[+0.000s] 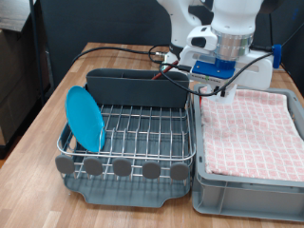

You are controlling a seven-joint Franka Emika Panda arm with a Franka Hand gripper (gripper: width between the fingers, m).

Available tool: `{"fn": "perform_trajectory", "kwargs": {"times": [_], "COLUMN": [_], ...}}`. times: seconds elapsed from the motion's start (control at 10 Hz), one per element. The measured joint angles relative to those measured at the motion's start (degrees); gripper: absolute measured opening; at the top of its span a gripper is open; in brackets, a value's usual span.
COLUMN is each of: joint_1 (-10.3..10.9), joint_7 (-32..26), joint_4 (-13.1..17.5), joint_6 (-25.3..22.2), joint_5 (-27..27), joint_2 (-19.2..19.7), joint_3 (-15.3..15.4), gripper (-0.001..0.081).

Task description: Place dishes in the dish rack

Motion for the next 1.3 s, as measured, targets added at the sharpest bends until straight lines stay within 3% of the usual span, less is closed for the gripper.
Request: {"fn": "perform_trajectory", "kwargs": {"times": [0.5,0.9,1.0,1.3], "joint_1": [-1.6,-4.0,-3.9,-3.5], "joint_7": [-9.6,-28.4,-27.0,-30.7], "joint_4": [12.6,22.5,22.4,19.3], "joint_6": [-4.0,-3.7,-3.7,7.5], "joint_5": [-1.3,1.2,1.1,-2.4], "joint_2": [6.6,13.7,13.7,13.5], "joint_3": [-3.0,-2.5,-2.7,-2.6], "gripper": [0.0072,0.0072,0.0072,0.0072]}}
